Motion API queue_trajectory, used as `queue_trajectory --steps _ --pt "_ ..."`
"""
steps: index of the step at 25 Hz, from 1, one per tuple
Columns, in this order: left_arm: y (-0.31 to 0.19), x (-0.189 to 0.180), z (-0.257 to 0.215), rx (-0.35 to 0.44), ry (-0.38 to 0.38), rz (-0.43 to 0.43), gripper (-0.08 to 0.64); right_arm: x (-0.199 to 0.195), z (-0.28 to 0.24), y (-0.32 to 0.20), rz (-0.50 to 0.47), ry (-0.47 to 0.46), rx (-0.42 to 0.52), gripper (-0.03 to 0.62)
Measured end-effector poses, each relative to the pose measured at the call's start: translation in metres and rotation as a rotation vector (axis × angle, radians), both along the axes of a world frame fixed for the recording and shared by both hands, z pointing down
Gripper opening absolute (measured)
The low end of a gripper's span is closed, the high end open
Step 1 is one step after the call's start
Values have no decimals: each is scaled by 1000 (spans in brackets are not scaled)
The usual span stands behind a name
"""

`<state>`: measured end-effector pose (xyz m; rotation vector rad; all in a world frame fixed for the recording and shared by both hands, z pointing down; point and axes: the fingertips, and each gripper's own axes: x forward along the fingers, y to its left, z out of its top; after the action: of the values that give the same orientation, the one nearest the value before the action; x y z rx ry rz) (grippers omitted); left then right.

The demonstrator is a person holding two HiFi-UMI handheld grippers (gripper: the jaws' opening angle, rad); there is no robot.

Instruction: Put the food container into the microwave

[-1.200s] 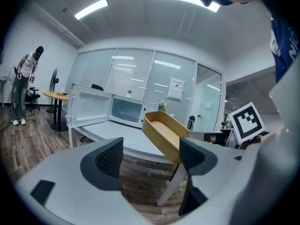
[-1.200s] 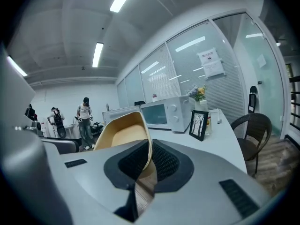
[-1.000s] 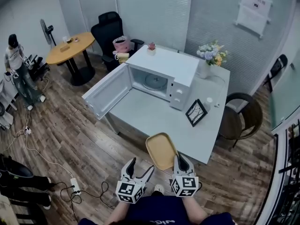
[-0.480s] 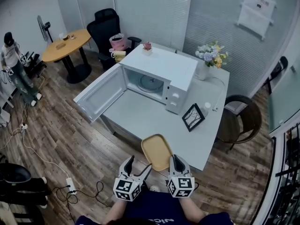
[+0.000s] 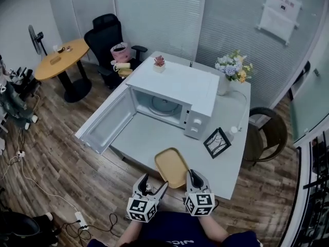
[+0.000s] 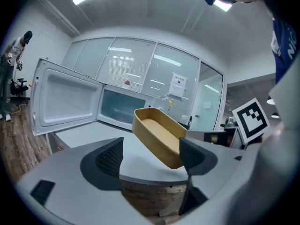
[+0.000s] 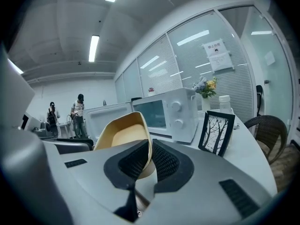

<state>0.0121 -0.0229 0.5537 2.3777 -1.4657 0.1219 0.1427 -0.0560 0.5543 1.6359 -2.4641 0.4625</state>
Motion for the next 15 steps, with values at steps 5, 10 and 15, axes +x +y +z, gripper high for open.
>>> queue_trajectory --steps 5,10,15 --pt "-58 -28 -3 4 3 66 371 -20 -2 -45 58 -7 -20 38" --pt "-112 -49 -11 26 -14 151 372 -43 -2 -77 118 4 -25 38" --pt "-146 -67 -14 26 -9 229 371 -64 -2 -99 188 8 -23 38"
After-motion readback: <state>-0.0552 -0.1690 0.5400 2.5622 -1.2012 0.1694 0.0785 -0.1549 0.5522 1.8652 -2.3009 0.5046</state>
